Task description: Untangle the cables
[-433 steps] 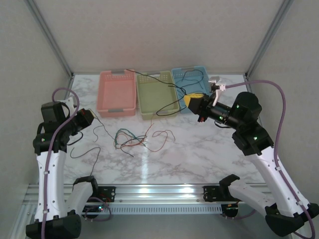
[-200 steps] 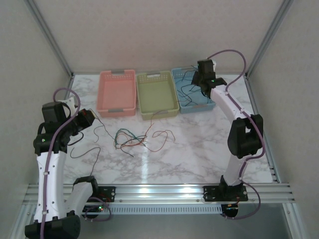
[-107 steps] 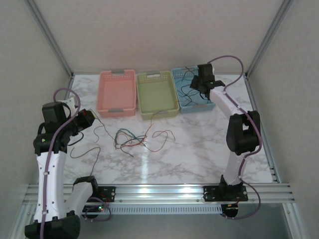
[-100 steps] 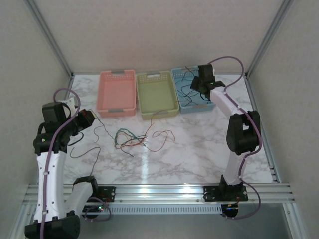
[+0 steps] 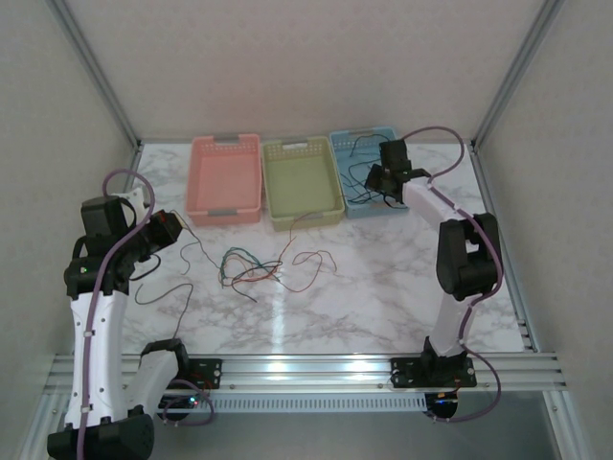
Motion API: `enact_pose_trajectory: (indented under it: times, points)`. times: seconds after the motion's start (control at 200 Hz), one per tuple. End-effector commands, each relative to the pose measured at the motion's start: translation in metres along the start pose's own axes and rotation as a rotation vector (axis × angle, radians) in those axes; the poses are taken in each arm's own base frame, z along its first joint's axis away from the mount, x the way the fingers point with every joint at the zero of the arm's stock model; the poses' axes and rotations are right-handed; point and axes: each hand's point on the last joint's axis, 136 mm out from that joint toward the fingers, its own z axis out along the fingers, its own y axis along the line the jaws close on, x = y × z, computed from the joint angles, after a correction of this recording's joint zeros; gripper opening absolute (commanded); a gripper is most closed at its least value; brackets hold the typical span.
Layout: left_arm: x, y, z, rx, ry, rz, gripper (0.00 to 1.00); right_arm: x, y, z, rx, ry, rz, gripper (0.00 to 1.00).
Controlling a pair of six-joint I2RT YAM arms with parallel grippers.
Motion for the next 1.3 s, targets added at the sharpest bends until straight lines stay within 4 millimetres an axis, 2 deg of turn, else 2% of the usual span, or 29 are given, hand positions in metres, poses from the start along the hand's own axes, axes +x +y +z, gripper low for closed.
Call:
enact_pose_trajectory:
  times: [0.0, 0.145, 0.19, 0.33, 0.421, 0.606, 0.706, 0.911, 1.066, 1.212, 1.297]
  points:
    - [-0.002, -0.004, -0.006, 0.003, -0.015, 0.031, 0.00, -0.009, 0.004, -0.019, -0.027, -0.032, -0.002, 0.00]
    - [-0.001, -0.005, -0.007, 0.004, -0.015, 0.033, 0.00, -0.013, 0.000, -0.022, -0.021, -0.035, 0.000, 0.01]
    - [-0.002, -0.005, -0.007, 0.004, -0.018, 0.033, 0.00, -0.015, 0.001, -0.024, -0.026, -0.038, 0.003, 0.08]
    - [-0.001, -0.005, -0.007, 0.005, -0.016, 0.031, 0.00, -0.023, 0.007, -0.036, -0.047, -0.056, -0.013, 0.41]
    - [-0.002, -0.006, -0.009, 0.008, -0.019, 0.031, 0.00, -0.029, 0.006, -0.048, -0.044, -0.079, -0.018, 0.51]
    - [-0.003, -0.011, -0.010, 0.028, -0.020, 0.034, 0.00, -0.036, 0.016, -0.087, -0.106, -0.136, -0.034, 0.55]
    - [-0.004, -0.017, -0.011, 0.062, -0.021, 0.032, 0.00, -0.030, 0.036, -0.110, -0.202, -0.145, -0.069, 0.55]
    - [-0.004, -0.025, -0.017, 0.095, -0.029, 0.033, 0.00, 0.017, 0.081, -0.137, -0.325, -0.087, -0.277, 0.54]
    - [-0.001, -0.026, -0.020, 0.098, -0.025, 0.029, 0.00, 0.073, 0.105, -0.149, -0.437, 0.038, -0.445, 0.54]
    - [-0.001, -0.026, -0.022, 0.096, -0.027, 0.028, 0.00, 0.138, 0.112, -0.154, -0.478, 0.173, -0.626, 0.55]
    - [-0.001, -0.026, -0.024, 0.092, -0.033, 0.031, 0.00, 0.162, 0.108, -0.147, -0.460, 0.226, -0.640, 0.56]
